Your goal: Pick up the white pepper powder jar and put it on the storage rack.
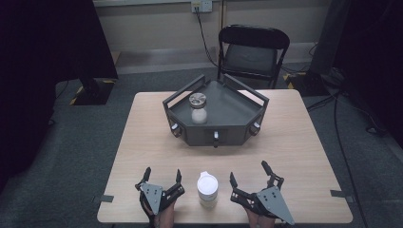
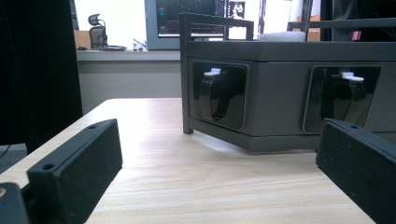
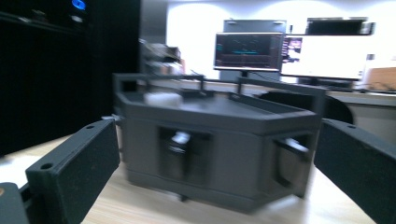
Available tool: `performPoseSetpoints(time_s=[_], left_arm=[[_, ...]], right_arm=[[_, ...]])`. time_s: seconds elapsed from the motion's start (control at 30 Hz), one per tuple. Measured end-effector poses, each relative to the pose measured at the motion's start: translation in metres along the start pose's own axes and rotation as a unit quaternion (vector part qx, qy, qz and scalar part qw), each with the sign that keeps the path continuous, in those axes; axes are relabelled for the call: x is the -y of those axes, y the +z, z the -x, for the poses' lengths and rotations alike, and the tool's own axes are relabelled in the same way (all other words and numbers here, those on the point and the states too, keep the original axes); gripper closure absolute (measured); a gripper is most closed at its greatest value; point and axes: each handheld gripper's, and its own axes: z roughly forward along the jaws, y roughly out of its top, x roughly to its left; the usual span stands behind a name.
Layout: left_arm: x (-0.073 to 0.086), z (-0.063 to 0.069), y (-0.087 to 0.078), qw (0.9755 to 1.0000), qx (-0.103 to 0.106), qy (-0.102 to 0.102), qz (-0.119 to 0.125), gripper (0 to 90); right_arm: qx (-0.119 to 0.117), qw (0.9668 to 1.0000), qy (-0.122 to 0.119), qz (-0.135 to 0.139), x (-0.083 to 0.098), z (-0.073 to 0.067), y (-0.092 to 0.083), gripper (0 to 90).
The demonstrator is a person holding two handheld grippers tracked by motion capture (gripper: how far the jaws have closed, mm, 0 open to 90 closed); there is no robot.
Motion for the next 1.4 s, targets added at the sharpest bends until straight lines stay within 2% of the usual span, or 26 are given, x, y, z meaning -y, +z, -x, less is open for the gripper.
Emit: performPoseSetpoints(time_s=[0.1,0.17,0.33,0.5,0.67,0.9,1.03,1.4], left_arm=[[0.000,0.000,0.000,1.0000,0.000,0.000,0.000,0.0],[0.000,0.000,0.000,1.0000,0.000,0.000,0.000,0.0],[0.000,0.000,0.000,1.0000,0.001,0.000,0.000,0.0],[0.000,0.000,0.000,1.0000,0.001,0.000,0.000,0.0],[0.000,0.000,0.000,1.0000,0.001,0.000,0.000,0.0],[0.000,0.000,0.000,1.0000,0.001,0.000,0.000,0.0],[0.000,0.000,0.000,1.0000,0.001,0.000,0.000,0.0],[0.000,0.000,0.000,1.0000,0.001,0.000,0.000,0.1]], right_arm=[[-0.010,0.9999,0.003,0.005,-0.003,-0.005,0.002,0.0],[-0.034,0.9994,0.009,0.003,-0.010,-0.010,0.007,0.0],[-0.060,0.9981,-0.002,0.011,-0.014,-0.018,0.010,0.0],[-0.079,0.9968,-0.003,0.011,-0.011,-0.025,0.009,0.0],[-0.100,0.9949,-0.002,-0.006,-0.003,-0.032,0.012,0.0],[-0.118,0.9928,0.001,-0.020,0.004,-0.038,0.009,4.1],[-0.120,0.9922,-0.004,-0.034,0.005,-0.041,0.010,7.6],[-0.125,0.9899,0.006,-0.065,0.010,-0.041,0.012,19.2]])
